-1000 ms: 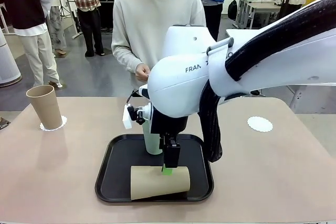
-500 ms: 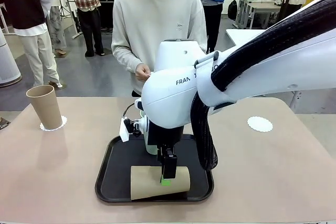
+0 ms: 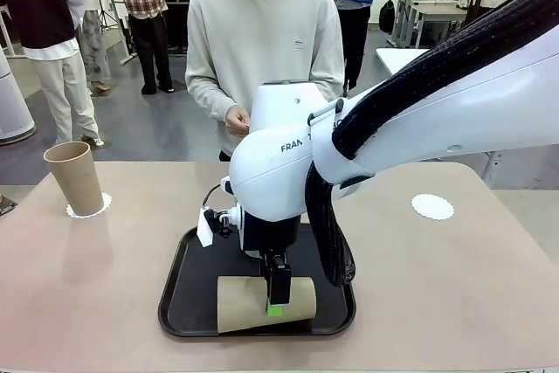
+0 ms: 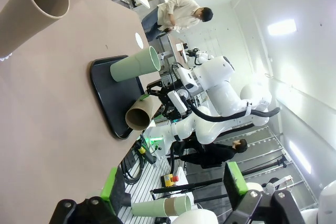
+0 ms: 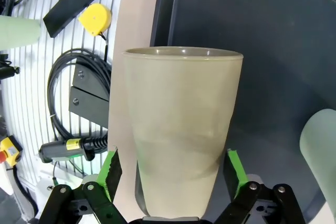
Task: Place coasters on the table and set cups on them.
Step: Take one Reusable plastic cup from the Flat Tray and place it on a coaster set by the human.
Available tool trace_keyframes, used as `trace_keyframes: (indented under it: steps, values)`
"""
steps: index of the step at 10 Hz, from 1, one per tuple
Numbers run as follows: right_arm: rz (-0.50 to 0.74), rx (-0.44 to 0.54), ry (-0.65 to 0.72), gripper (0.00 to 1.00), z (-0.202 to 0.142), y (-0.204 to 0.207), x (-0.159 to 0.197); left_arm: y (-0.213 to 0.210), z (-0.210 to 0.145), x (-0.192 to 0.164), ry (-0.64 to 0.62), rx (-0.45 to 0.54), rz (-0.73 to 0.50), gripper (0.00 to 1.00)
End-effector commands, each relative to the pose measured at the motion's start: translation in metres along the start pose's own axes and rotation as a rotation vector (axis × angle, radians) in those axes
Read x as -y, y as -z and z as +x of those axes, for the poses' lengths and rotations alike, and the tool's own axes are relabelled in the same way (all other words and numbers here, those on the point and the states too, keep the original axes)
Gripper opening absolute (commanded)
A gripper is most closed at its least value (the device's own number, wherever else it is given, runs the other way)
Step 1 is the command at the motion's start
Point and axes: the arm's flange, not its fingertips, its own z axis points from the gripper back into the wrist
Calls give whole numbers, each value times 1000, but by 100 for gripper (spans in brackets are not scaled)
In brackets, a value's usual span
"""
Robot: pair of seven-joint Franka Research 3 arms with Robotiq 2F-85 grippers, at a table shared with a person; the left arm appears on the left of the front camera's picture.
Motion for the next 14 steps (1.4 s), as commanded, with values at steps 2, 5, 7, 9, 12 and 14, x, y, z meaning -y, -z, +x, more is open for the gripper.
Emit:
trace_keyframes:
  steps: [2,5,7,9,12,14]
  values:
    - [24,-27,26,100,2,10,10,-1,-1,2,5,3,-7,100]
    - [50,-38,26,100,0,18,12,-1,-1,2,5,3,-7,100]
    - [57,-40,29,100,-1,19,12,-1,-1,2,5,3,-7,100]
    - [59,-39,35,100,-4,19,12,-1,-1,2,5,3,-7,100]
    - [60,-31,36,100,-5,21,13,-1,-1,2,5,3,-7,100]
    - [56,-37,32,41,-6,21,13,-1,-1,2,5,3,-7,100]
